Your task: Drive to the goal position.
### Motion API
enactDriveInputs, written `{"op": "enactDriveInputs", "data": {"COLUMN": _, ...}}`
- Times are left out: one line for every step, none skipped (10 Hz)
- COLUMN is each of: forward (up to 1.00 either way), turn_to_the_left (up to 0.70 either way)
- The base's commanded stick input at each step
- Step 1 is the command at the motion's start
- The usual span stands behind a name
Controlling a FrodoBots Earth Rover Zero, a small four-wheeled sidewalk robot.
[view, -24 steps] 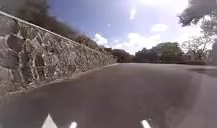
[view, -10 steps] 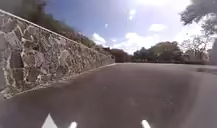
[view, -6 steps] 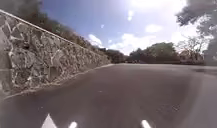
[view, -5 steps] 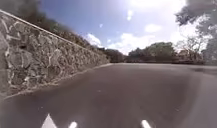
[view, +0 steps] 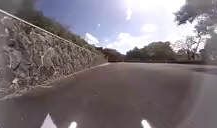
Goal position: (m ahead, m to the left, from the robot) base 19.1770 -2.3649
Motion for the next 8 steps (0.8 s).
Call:
{"op": "enactDriveInputs", "data": {"forward": 0.5, "turn_to_the_left": 0.0}}
{"op": "enactDriveInputs", "data": {"forward": 0.5, "turn_to_the_left": 0.0}}
{"op": "enactDriveInputs", "data": {"forward": 0.5, "turn_to_the_left": 0.0}}
{"op": "enactDriveInputs", "data": {"forward": 0.5, "turn_to_the_left": 0.0}}
{"op": "enactDriveInputs", "data": {"forward": 0.5, "turn_to_the_left": 0.0}}
{"op": "enactDriveInputs", "data": {"forward": 0.5, "turn_to_the_left": 0.0}}
{"op": "enactDriveInputs", "data": {"forward": 0.5, "turn_to_the_left": 0.0}}
{"op": "enactDriveInputs", "data": {"forward": 0.5, "turn_to_the_left": 0.0}}
